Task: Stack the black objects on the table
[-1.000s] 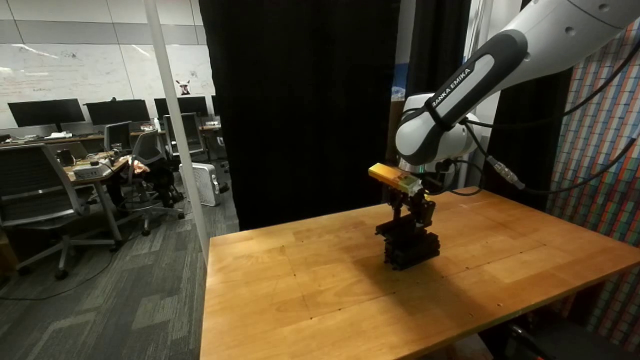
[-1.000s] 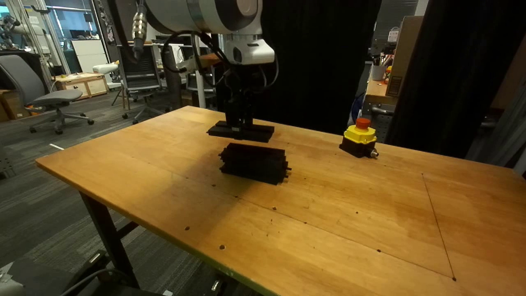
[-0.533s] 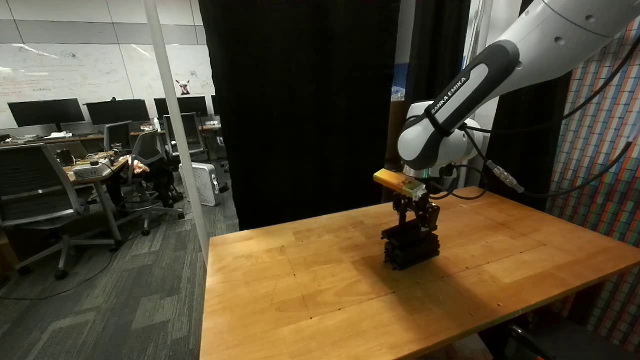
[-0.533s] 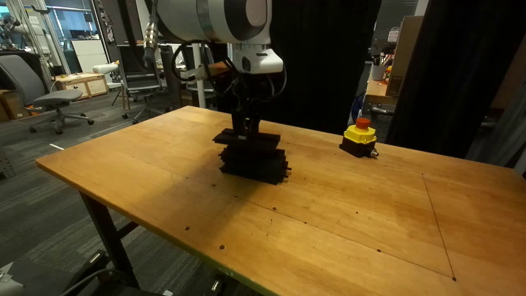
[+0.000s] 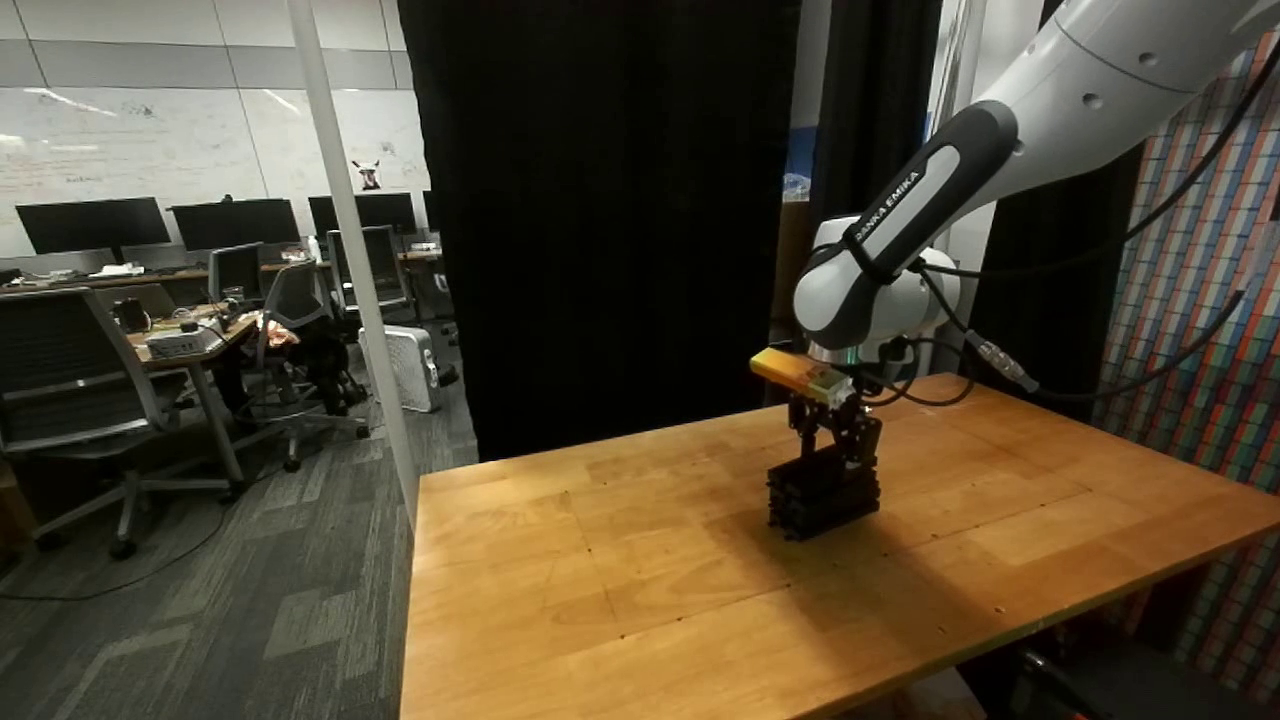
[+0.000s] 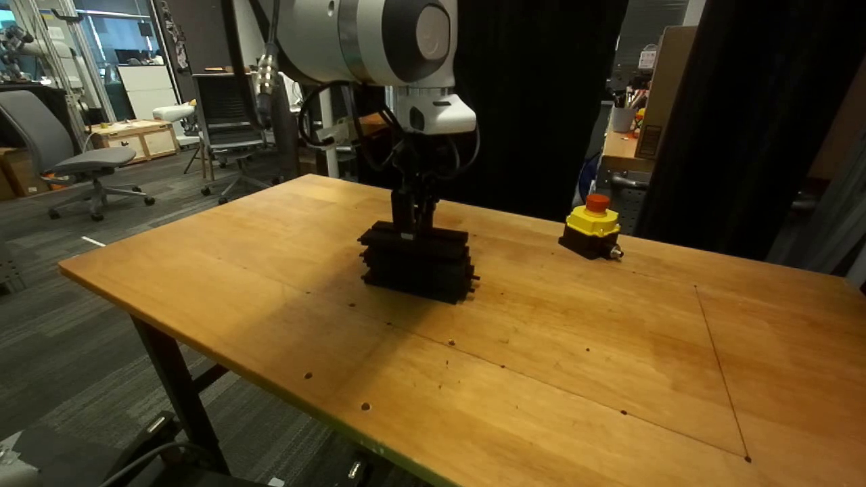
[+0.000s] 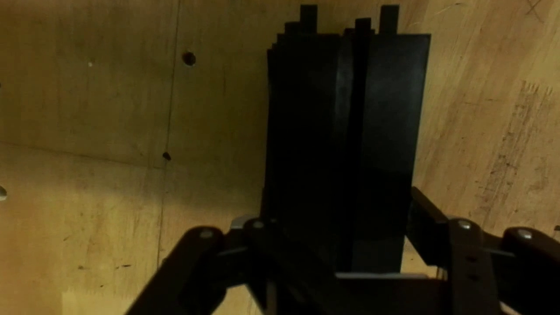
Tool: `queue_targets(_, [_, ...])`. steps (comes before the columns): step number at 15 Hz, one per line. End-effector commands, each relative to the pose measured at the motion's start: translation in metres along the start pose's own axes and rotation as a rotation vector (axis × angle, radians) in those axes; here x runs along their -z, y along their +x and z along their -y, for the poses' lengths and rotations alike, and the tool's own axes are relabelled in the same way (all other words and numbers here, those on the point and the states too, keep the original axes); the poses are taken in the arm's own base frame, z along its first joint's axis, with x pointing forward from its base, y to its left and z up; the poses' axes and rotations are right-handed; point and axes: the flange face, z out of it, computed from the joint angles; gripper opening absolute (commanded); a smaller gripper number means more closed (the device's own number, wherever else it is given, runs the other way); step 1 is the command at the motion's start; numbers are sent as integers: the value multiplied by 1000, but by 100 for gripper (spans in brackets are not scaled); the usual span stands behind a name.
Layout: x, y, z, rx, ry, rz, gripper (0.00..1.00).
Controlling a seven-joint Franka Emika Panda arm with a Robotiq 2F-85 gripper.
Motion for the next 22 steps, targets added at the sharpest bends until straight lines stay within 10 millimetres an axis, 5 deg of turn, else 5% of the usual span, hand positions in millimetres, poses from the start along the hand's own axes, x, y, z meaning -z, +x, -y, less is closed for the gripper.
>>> queue_targets(1, [3, 8, 9, 10, 23, 9, 45])
queue_targets(19, [0, 10, 6, 4, 16, 16, 45])
queue_targets(20, [-1, 9, 6, 7, 16, 20, 54])
queue_targets(21, [-1, 10, 6, 9, 17, 23, 93])
queue_targets(22, [-1, 10, 6, 11, 18, 26, 93])
